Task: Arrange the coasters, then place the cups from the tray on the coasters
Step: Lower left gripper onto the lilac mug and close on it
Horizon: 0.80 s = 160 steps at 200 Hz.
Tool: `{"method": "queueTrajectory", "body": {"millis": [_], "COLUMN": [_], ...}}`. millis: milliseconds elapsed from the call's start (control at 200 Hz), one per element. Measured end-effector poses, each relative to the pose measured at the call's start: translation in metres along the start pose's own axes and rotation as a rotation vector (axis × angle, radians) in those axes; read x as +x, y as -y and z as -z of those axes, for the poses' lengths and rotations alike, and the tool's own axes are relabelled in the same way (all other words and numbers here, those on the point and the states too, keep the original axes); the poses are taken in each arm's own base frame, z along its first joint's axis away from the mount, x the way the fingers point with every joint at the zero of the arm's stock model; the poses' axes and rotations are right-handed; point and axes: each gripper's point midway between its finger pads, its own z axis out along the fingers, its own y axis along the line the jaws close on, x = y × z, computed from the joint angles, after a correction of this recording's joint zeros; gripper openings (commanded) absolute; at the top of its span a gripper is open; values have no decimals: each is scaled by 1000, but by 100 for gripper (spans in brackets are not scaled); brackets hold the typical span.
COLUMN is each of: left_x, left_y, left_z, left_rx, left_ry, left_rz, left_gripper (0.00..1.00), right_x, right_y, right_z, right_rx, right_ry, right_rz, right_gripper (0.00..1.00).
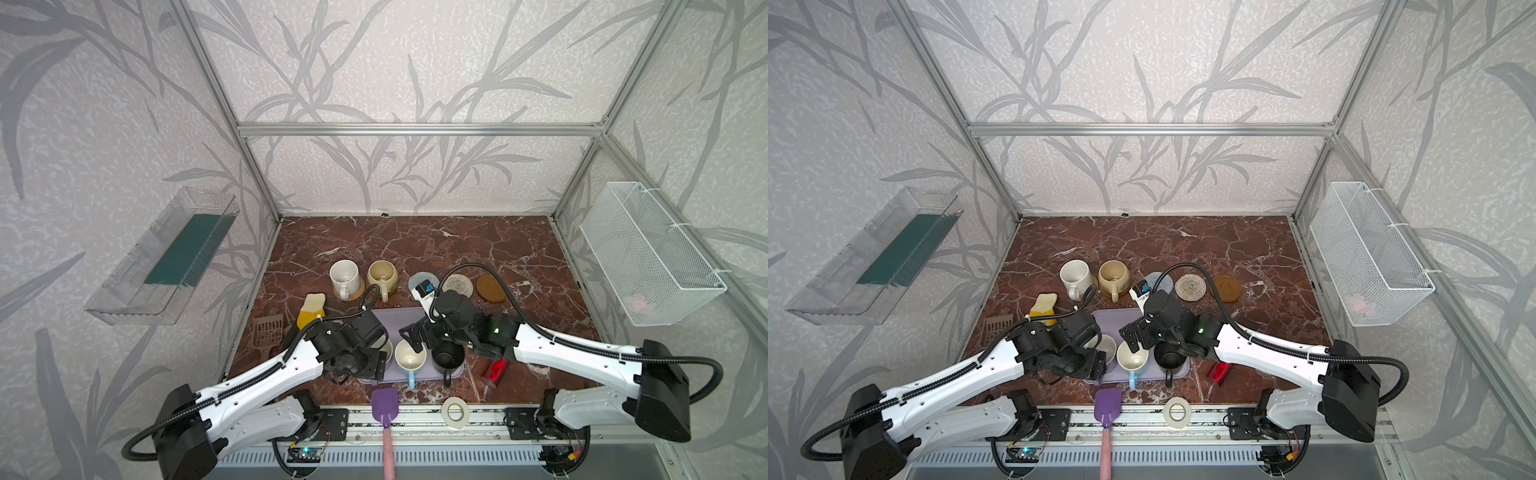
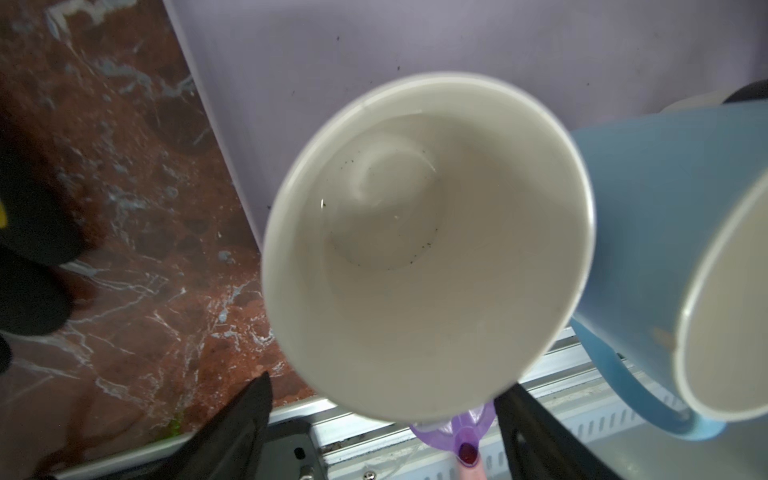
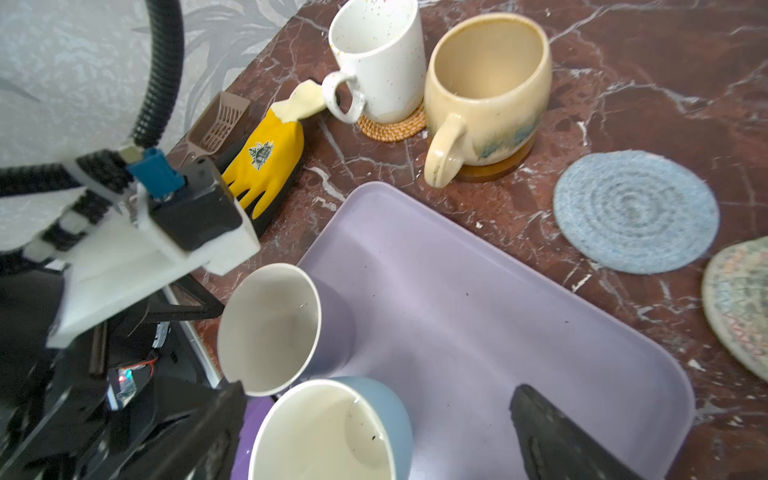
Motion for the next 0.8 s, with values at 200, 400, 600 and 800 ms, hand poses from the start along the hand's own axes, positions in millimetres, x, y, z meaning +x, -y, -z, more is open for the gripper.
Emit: {"method": "queueTrajectory", "body": {"millis": [200,400,600,800], "left_x": [5,14,12,14], "left_y": [-1,-5,-2,-6], "left_z": [-16,-27,-32,-39], "left_rx": [16,-5,32,22], "left_ry": [-1,-15,45,56], "left_rz": [27,23,3,-7], "left_gripper": [63,58,53,47], "right_x": [7,6,5,5], "right_y": [-2,-1,1,0], "right_z": [-1,-1,-1,-2], "right_rx": [-22,-13,-6,-8], "right_ry": [-18,-14,-8,-4], "right_rz": [-7,-22,-52,-76], "right_gripper": [99,99,99,99]}}
